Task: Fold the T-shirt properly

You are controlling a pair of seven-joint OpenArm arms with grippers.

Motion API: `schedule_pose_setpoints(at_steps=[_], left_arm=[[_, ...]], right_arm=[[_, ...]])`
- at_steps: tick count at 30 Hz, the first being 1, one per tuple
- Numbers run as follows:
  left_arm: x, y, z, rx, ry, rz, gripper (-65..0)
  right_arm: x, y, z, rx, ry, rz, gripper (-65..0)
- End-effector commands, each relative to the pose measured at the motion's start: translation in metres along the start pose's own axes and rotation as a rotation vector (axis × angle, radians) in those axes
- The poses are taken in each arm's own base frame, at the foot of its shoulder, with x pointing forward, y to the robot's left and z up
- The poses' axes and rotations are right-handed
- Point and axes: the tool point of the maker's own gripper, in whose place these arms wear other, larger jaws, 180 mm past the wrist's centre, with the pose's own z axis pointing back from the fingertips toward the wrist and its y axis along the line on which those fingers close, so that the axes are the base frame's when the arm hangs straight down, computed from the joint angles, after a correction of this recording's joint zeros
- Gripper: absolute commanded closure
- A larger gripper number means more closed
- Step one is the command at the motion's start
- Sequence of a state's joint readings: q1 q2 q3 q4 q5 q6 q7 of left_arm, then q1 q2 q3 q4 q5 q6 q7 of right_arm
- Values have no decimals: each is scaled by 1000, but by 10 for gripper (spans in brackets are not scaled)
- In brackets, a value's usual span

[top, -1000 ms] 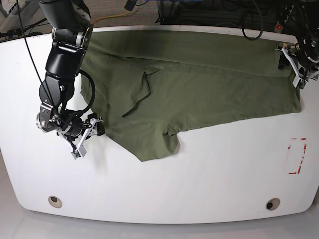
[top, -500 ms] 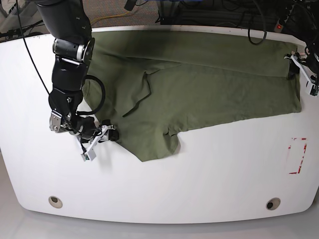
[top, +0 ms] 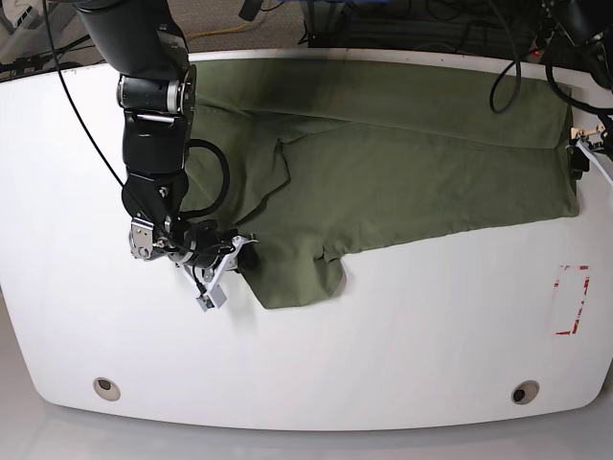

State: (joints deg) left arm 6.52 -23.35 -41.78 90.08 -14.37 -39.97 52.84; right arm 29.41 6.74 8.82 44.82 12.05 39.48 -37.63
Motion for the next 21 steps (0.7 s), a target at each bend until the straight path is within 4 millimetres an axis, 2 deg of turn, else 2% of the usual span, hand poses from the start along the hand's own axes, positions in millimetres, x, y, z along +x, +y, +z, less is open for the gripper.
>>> schedule_pose_setpoints(at_steps=[1,4,9,11,16,21], left_arm=[[11,15,-2,25,-19,6,-556],[19,23,-15,29,-30,92,-561],[22,30,-38,-8,-12,189,-562],[26,23,-51,-46,11,183,-562],[35,12,-69,-100,5,220,-561],[30,5,-89,-126,35,242,-561]], right_arm=[[26,3,4,8,-51,35,0],[25,2,4,6,-46,41,0],[25,2,4,9,-46,38,0],[26,3,4,10,-48,37,0],[25,3,4,10,-48,37,0],[26,4,4,13,-51,36,0]])
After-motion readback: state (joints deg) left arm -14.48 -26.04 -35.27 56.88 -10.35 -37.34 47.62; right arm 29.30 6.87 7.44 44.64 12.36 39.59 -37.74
